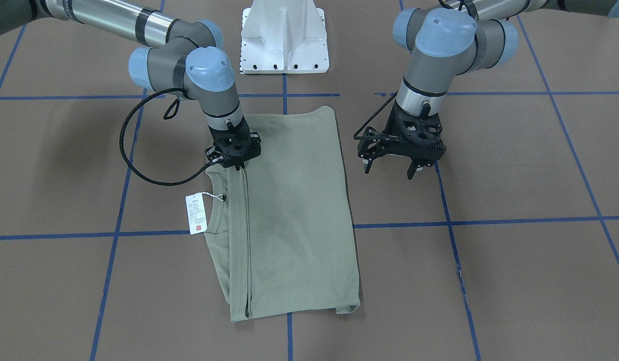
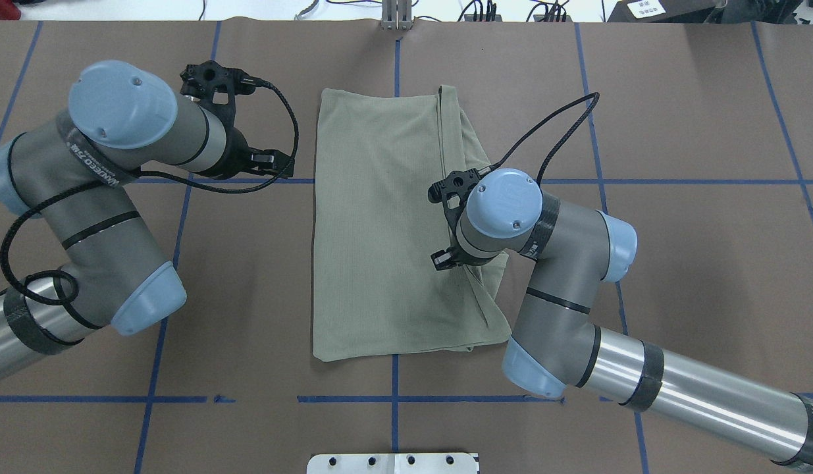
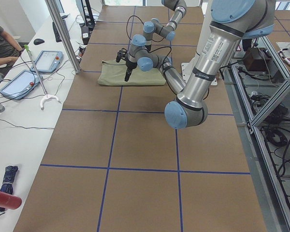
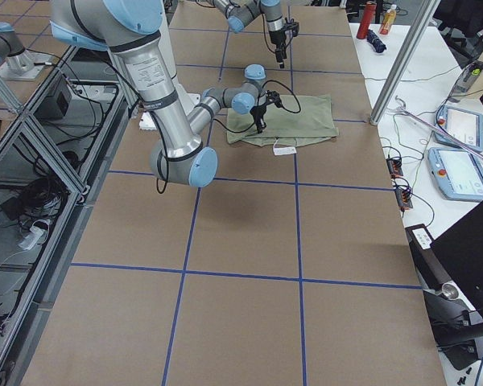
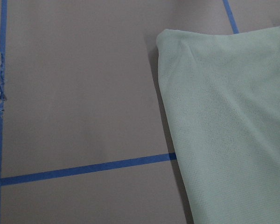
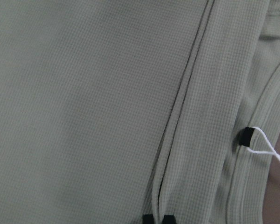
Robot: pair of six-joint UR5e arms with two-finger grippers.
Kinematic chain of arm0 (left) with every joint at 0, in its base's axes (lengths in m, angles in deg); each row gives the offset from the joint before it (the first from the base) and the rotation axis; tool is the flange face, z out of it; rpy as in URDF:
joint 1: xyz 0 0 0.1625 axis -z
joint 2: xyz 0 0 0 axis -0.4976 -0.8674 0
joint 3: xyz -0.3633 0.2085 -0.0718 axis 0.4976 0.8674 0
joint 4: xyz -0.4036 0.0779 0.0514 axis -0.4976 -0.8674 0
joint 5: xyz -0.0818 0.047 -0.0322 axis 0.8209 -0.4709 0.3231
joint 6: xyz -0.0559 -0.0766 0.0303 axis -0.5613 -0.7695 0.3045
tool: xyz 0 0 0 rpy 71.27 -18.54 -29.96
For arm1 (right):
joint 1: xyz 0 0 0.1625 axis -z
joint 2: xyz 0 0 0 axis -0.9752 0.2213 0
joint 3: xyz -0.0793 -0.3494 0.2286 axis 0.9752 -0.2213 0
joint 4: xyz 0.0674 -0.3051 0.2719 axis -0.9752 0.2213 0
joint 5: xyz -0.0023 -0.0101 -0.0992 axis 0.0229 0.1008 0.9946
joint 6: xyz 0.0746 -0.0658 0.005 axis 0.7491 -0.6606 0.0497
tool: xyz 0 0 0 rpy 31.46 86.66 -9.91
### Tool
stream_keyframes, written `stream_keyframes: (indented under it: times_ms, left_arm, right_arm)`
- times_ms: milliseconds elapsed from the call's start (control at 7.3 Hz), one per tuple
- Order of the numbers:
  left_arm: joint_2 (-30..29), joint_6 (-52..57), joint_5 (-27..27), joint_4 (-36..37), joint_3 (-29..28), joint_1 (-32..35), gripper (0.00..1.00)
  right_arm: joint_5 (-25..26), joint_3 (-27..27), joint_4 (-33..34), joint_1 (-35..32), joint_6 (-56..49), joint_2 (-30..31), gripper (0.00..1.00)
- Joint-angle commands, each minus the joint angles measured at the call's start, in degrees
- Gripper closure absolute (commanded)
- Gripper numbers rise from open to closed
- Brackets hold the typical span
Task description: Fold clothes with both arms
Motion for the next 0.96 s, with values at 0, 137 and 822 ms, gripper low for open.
stream_keyframes:
  times_ms: [0,137,822]
  left_arm:
    - [-0.07,0.0,0.0,0.0,-0.09,0.22,0.02]
    - [-0.07,0.0,0.09,0.0,0.0,0.31,0.03]
    - [-0.07,0.0,0.09,0.0,-0.09,0.31,0.04]
  right_arm:
    - [-0.1,0.0,-0.09,0.06,0.08,0.04,0.92]
    - [-0.19,0.17,0.0,-0.03,0.08,0.04,1.0]
    - [-2.91,8.24,0.61,-2.49,-0.27,9.07,1.0]
